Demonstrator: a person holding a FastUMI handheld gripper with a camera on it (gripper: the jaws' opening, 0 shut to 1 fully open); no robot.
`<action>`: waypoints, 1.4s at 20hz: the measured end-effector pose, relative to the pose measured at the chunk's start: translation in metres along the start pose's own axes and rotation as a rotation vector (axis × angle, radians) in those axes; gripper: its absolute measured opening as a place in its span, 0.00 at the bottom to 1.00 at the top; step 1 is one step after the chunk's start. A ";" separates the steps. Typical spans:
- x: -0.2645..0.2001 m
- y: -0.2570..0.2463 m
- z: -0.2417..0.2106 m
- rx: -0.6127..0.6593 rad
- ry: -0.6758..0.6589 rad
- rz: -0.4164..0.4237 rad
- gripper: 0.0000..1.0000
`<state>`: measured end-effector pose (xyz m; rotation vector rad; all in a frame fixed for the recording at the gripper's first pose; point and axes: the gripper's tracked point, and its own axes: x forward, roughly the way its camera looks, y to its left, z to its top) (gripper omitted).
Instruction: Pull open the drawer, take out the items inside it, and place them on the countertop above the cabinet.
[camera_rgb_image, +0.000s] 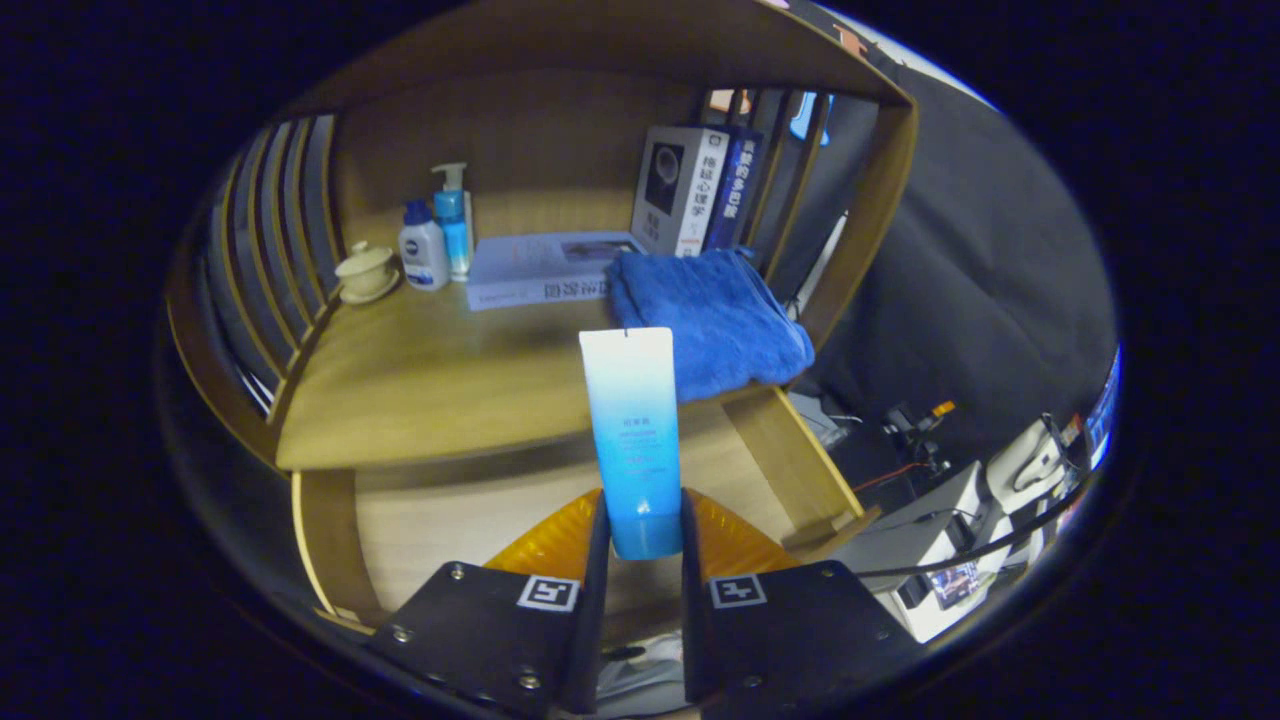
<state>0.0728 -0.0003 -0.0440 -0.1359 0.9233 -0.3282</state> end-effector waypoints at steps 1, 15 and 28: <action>0.005 0.009 0.009 0.012 -0.017 0.026 0.33; 0.092 0.075 0.028 0.003 0.038 0.187 0.33; 0.109 0.088 0.026 0.001 0.069 0.218 0.37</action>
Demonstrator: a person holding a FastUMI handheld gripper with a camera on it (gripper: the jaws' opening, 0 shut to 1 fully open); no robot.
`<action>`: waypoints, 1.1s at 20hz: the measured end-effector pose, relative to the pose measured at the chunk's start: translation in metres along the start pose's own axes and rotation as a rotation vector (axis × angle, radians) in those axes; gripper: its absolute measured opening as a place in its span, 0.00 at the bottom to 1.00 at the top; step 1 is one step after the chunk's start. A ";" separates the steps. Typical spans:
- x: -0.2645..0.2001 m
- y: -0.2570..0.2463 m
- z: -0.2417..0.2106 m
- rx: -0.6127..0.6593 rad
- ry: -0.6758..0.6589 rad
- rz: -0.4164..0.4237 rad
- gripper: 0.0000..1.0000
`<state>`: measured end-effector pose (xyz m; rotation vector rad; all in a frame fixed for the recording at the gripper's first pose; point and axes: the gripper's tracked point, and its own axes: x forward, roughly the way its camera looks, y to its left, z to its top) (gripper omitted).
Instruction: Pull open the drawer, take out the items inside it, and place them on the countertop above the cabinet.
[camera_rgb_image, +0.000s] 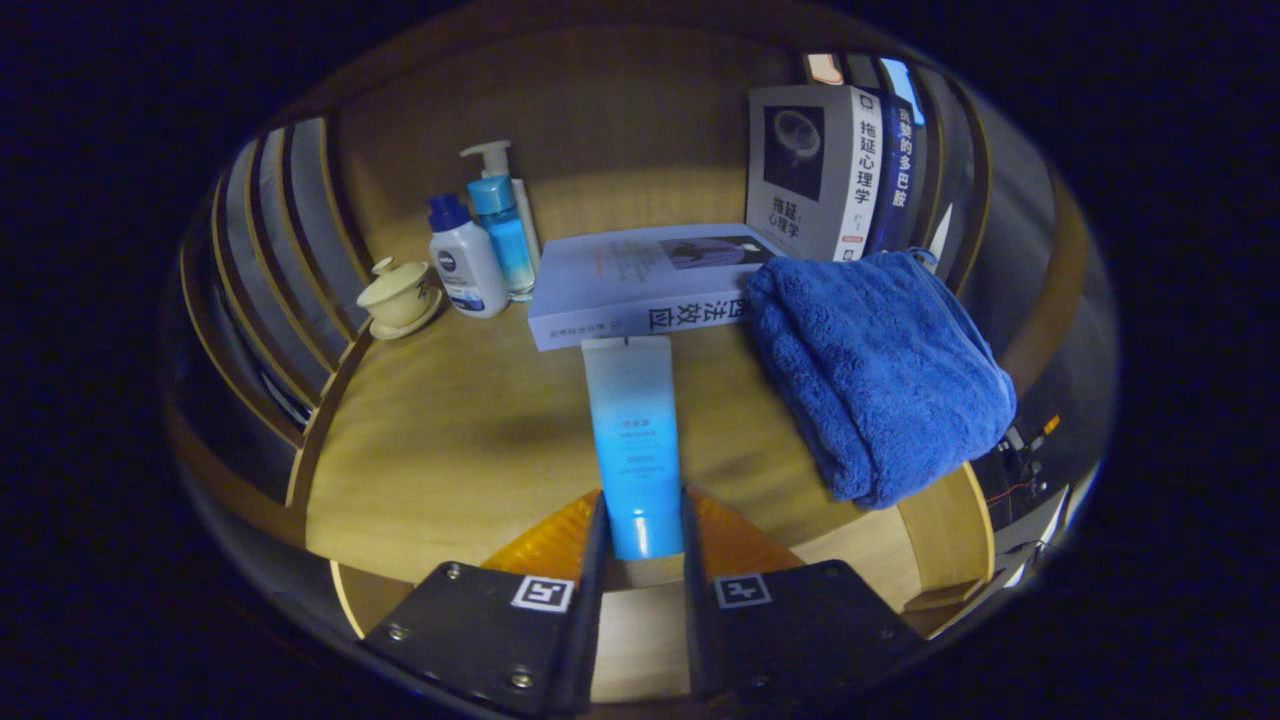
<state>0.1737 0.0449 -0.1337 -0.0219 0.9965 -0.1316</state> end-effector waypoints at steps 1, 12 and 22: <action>0.000 0.000 0.000 -0.004 0.000 0.001 0.37; -0.032 0.014 0.027 0.031 -0.184 0.090 0.40; -0.127 -0.014 -0.001 0.019 -0.518 0.084 0.39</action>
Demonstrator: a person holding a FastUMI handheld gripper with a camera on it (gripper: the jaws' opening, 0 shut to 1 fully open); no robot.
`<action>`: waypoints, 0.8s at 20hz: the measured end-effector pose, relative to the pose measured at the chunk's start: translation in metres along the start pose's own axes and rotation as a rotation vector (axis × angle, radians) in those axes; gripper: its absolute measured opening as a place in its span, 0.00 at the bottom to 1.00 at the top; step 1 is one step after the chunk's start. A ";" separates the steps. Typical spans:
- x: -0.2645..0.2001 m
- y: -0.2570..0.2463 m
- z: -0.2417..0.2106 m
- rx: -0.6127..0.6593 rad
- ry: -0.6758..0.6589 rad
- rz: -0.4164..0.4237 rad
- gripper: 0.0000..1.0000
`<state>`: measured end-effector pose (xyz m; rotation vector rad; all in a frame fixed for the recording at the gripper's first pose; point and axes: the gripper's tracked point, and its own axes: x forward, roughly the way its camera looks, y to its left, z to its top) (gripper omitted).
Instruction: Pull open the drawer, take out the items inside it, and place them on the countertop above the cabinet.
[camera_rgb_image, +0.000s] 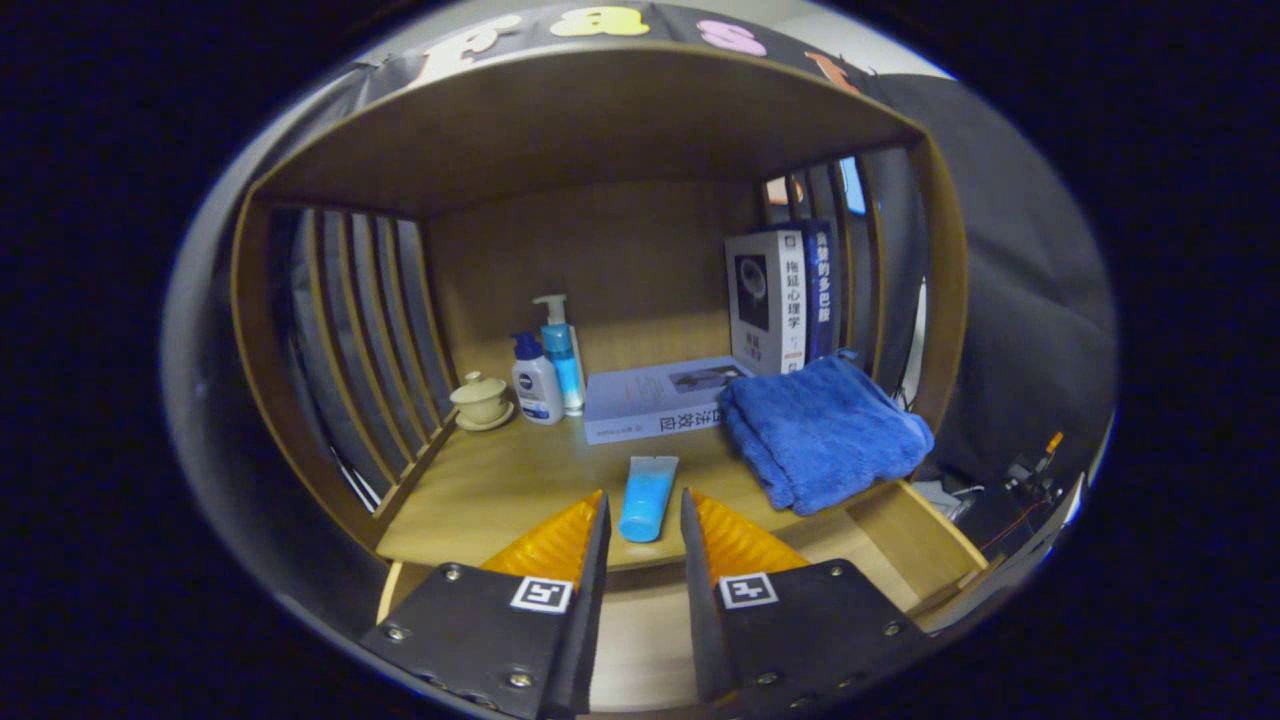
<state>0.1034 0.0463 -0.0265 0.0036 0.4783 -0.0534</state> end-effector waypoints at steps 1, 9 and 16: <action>-0.011 -0.001 -0.003 -0.018 -0.028 0.009 0.39; -0.078 -0.027 -0.042 -0.043 -0.190 0.013 0.39; -0.107 -0.027 -0.097 -0.055 -0.193 0.032 0.39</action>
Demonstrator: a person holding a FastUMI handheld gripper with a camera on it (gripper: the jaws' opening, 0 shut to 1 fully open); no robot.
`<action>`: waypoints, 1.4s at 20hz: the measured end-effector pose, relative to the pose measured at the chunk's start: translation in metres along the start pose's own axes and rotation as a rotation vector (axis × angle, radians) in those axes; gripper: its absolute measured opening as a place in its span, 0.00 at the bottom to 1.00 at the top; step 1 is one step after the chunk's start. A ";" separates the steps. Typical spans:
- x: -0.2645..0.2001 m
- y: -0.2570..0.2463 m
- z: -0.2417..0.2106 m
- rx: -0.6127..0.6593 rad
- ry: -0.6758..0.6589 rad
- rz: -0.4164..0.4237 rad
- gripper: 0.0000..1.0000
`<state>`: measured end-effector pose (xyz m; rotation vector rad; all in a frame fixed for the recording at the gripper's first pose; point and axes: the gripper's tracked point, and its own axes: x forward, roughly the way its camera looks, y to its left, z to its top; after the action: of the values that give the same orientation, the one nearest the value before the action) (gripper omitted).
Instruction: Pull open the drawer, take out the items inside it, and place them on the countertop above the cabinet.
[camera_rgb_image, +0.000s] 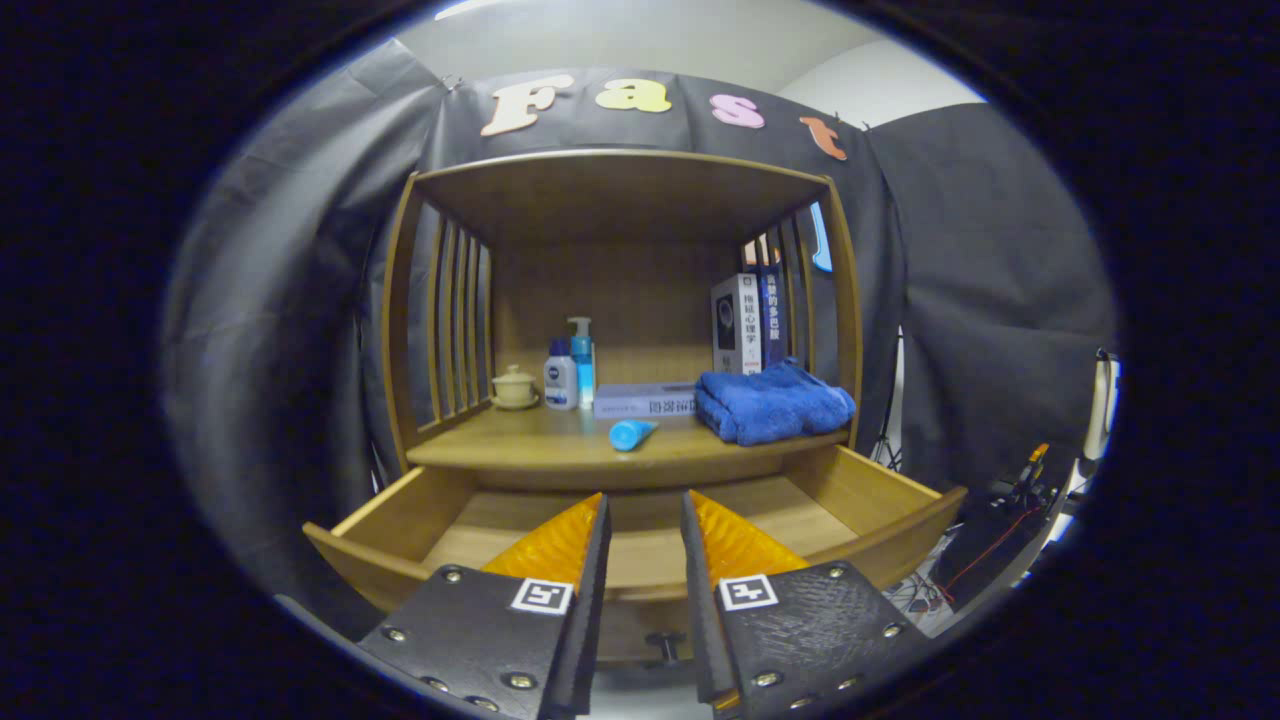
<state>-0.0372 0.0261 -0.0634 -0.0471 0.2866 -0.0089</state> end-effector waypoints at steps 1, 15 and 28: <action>-0.004 0.003 -0.005 0.005 0.008 0.009 0.39; -0.037 -0.002 -0.075 0.079 0.148 -0.005 0.40; -0.017 0.005 -0.087 0.069 0.167 0.027 1.00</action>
<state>-0.0778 0.0275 -0.1424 0.0268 0.4542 0.0043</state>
